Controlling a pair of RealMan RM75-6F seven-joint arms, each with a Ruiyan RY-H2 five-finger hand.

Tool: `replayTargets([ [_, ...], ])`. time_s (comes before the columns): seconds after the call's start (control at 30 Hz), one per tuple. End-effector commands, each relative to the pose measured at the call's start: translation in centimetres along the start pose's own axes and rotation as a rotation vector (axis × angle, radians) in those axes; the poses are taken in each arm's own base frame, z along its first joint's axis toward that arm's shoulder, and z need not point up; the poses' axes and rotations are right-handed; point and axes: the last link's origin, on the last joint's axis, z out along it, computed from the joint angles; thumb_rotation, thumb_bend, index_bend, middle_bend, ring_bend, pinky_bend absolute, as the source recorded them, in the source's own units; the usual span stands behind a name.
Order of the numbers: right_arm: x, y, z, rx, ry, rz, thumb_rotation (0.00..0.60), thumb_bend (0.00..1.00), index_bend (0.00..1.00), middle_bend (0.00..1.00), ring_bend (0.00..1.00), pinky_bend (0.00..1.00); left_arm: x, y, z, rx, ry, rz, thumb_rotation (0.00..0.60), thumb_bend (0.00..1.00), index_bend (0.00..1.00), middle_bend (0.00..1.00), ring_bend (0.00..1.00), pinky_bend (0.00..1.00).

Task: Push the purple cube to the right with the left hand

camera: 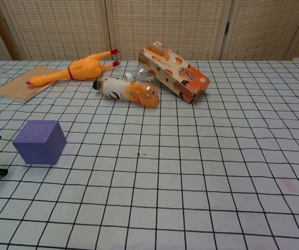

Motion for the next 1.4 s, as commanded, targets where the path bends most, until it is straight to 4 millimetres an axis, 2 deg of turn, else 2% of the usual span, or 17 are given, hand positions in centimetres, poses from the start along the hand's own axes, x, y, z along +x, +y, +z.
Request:
replayTargets([
  [0.03, -0.1, -0.3, -0.1, 0.014, -0.020, -0.004, 0.600, 0.15, 0.00, 0.00, 0.00, 0.00, -1.3, 0.0, 1.2, 0.001, 0.023, 0.084, 0.600, 0.39, 0.25, 0.32, 0.58, 0.84],
  [0.33, 0.0, -1.0, -1.2, 0.062, -0.043, 0.004, 0.600, 0.15, 0.00, 0.00, 0.00, 0.00, -3.7, -2.2, 2.2, -0.002, 0.004, 0.159, 0.600, 0.40, 0.32, 0.39, 0.65, 0.88],
  [0.7, -0.1, -1.0, -1.4, 0.060, -0.048, -0.004, 0.600, 0.15, 0.00, 0.00, 0.00, 0.00, -5.7, -2.9, 2.8, -0.018, -0.024, 0.197, 0.600, 0.39, 0.41, 0.46, 0.66, 0.89],
  [1.23, -0.2, -1.2, -1.7, 0.066, -0.051, -0.015, 0.600, 0.15, 0.00, 0.00, 0.00, 0.00, -5.9, -3.6, 3.0, -0.006, 0.019, 0.189, 0.600, 0.40, 0.54, 0.55, 0.68, 0.90],
  [1.4, -0.4, -1.2, -1.6, 0.065, -0.054, -0.018, 0.600, 0.15, 0.00, 0.00, 0.00, 0.00, -5.2, -3.7, 3.1, -0.008, 0.082, 0.161, 0.600, 0.42, 0.65, 0.66, 0.72, 0.92],
])
